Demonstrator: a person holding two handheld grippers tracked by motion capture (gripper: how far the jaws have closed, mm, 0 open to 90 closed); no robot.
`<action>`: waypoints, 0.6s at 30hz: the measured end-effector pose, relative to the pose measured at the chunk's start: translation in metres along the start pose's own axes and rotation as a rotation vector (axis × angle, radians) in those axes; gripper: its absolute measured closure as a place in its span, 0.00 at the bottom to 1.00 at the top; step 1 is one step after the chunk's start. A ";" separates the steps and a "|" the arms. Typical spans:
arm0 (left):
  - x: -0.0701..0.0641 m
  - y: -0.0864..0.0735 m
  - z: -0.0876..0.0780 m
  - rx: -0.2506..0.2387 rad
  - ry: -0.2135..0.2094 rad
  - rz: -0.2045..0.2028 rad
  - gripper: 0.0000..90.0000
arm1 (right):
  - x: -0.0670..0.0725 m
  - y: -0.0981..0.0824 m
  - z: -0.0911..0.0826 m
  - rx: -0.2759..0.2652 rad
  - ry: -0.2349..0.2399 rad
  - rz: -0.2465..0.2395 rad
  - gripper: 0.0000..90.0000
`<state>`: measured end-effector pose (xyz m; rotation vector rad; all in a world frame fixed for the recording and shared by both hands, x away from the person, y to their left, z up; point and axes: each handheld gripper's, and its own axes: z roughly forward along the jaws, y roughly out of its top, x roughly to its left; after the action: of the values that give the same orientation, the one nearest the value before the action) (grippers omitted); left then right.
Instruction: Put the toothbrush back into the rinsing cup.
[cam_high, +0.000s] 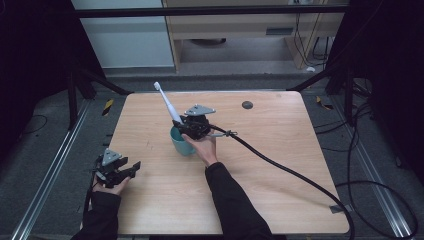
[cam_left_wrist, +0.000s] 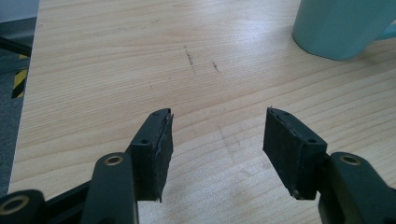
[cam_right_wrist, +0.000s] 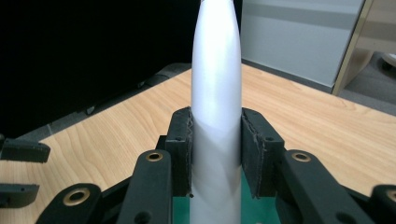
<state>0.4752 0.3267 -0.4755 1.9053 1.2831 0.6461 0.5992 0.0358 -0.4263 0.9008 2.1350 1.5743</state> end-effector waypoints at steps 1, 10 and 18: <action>0.000 0.000 0.000 0.000 0.000 0.000 0.46 | 0.000 0.000 0.000 0.000 0.000 0.000 0.74; 0.000 0.000 0.000 -0.002 0.001 0.000 0.46 | 0.001 -0.010 0.004 0.027 -0.017 -0.001 0.74; 0.000 0.000 0.000 -0.001 0.001 0.001 0.46 | 0.004 -0.016 0.007 0.060 -0.030 -0.015 0.73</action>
<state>0.4750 0.3267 -0.4756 1.9050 1.2816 0.6480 0.5959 0.0404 -0.4432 0.9193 2.1737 1.4867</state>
